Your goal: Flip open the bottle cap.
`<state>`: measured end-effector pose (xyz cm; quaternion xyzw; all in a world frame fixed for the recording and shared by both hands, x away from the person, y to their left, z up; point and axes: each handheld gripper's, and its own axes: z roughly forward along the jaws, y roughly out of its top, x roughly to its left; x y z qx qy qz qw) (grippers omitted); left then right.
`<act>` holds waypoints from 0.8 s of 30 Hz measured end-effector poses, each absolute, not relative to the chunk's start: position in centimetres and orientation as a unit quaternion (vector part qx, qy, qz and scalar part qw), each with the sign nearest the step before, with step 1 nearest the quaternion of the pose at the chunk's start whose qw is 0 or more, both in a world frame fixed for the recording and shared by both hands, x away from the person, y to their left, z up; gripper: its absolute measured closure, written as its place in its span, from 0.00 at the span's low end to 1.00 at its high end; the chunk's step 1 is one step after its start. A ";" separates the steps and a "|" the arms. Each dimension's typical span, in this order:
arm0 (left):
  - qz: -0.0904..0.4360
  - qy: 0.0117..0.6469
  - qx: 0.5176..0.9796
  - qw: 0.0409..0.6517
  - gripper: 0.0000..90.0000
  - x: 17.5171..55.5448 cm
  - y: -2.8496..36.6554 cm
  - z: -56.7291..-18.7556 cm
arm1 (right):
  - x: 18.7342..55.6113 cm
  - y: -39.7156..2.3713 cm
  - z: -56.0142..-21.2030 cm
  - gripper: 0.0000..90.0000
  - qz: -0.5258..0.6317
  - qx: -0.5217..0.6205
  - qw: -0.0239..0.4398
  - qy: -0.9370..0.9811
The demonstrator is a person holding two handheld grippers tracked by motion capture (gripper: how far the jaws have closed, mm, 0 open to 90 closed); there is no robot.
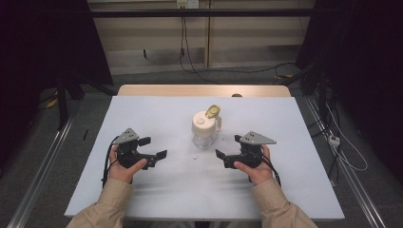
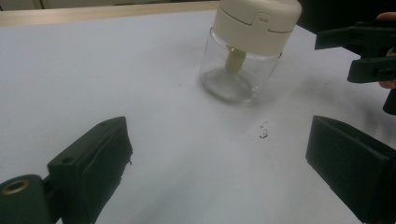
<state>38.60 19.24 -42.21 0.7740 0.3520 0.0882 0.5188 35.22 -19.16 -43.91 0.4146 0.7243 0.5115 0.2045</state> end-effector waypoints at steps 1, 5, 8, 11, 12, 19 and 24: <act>0.088 0.351 0.773 0.520 0.06 38.5 19.4 -42.3 | 35.1 -19.3 -43.9 0.05 0.511 0.413 0.205 0.725; 0.092 0.354 0.771 0.521 0.06 38.2 19.9 -42.3 | 34.6 -19.6 -44.0 0.05 0.508 0.412 0.207 0.728; 0.093 0.355 0.773 0.518 0.06 38.0 20.3 -42.4 | 34.2 -20.0 -44.0 0.06 0.508 0.411 0.209 0.728; 0.092 0.353 0.775 0.516 0.06 37.9 20.5 -42.5 | 33.8 -20.4 -44.0 0.06 0.507 0.406 0.211 0.731; 0.095 0.353 0.776 0.514 0.06 37.8 20.6 -42.5 | 33.6 -20.5 -44.1 0.06 0.507 0.406 0.212 0.731; 0.102 0.350 0.777 0.513 0.06 37.3 21.1 -42.6 | 32.4 -21.6 -44.3 0.06 0.501 0.401 0.213 0.736; 0.106 0.349 0.779 0.509 0.06 37.1 21.4 -42.8 | 31.8 -22.4 -44.4 0.06 0.500 0.403 0.215 0.736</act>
